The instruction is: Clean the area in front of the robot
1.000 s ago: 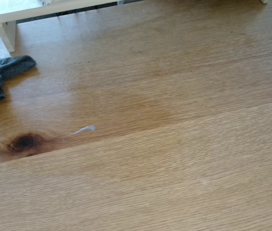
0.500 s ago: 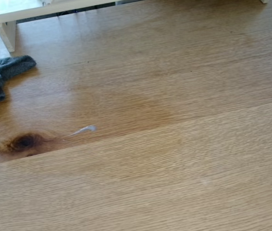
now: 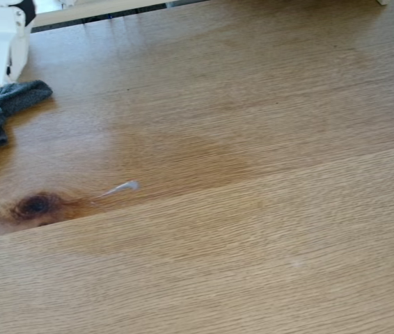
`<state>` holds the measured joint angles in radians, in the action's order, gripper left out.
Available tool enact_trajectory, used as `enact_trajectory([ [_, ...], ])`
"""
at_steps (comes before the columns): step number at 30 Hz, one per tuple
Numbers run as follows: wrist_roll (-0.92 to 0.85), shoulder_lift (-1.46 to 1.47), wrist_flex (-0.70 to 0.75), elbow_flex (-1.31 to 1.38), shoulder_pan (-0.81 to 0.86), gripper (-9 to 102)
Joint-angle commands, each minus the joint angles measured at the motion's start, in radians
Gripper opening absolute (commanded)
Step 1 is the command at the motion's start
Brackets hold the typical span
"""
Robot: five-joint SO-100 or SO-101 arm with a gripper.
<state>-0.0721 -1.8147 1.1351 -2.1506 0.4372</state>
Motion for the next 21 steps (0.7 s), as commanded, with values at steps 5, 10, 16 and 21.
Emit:
enact_trajectory([
  [5,0.069,-0.097,-0.064,0.086,-0.051,0],
  [10,0.051,-0.074,-0.169,0.098,0.098,30],
  [16,-0.035,0.081,-0.314,0.086,0.322,41],
  [21,-0.195,0.360,-0.558,0.086,0.451,44],
])
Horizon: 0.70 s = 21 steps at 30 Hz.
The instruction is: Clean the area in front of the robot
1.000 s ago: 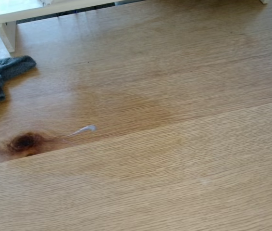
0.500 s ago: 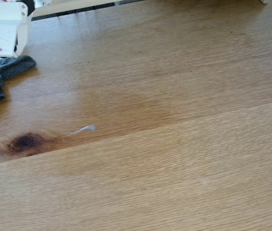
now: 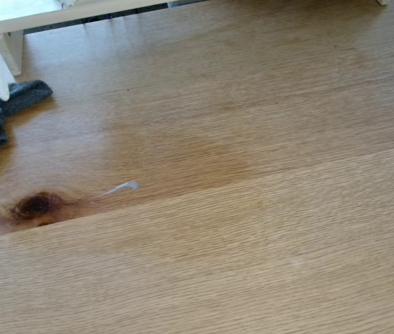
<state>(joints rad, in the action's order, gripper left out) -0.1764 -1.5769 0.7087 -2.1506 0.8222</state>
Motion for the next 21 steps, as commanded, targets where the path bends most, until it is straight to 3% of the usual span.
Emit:
enact_trajectory([
  [1,-0.132,0.186,-0.190,0.091,0.086,44],
  [7,-0.359,0.479,-0.497,0.101,0.153,37],
  [10,-0.443,0.551,-0.572,0.101,0.161,27],
  [16,-0.448,0.526,-0.480,0.100,0.124,2],
  [21,-0.344,0.354,-0.353,0.086,0.028,0],
])
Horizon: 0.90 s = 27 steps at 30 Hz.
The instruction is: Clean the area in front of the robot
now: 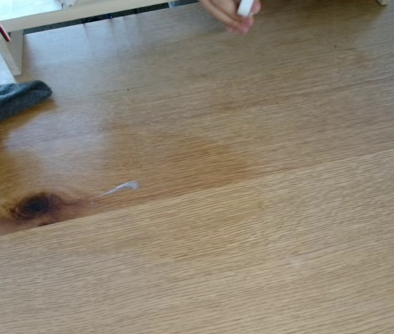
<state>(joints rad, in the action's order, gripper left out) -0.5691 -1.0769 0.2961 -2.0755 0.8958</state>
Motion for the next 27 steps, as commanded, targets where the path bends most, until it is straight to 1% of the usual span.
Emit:
enact_trajectory([
  [1,0.071,-0.189,0.095,0.011,-0.074,0],
  [7,0.179,-0.486,0.279,0.011,-0.265,0],
  [13,0.233,-0.770,0.439,0.012,-0.499,0],
  [19,0.330,-0.902,0.580,0.011,-0.795,0],
  [23,0.436,-0.867,0.611,0.011,-1.005,0],
  [25,0.472,-0.785,0.578,0.011,-1.075,0],
  [27,0.491,-0.672,0.508,0.014,-1.114,0],
])
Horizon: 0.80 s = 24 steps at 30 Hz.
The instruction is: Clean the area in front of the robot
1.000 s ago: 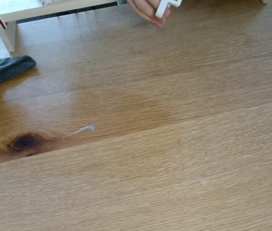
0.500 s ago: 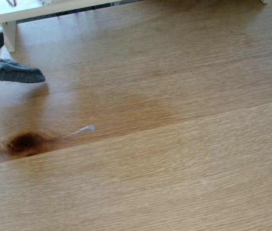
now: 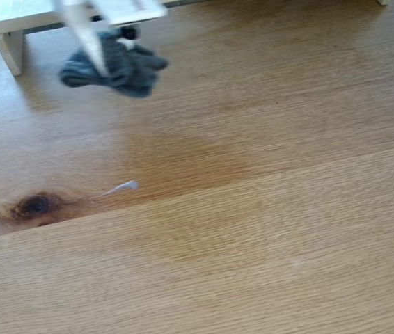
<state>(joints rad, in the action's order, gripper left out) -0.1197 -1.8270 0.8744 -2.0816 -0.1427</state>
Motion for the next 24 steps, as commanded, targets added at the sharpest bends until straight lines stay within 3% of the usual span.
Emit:
enact_trajectory([
  [1,0.048,0.143,-0.109,0.028,-0.083,0],
  [9,-0.031,0.676,-0.672,0.032,-0.071,0],
  [12,-0.066,0.792,-0.808,0.032,-0.057,0],
  [16,-0.060,0.865,-0.920,0.032,-0.006,5],
  [24,-0.109,0.893,-0.976,0.034,0.078,0],
])
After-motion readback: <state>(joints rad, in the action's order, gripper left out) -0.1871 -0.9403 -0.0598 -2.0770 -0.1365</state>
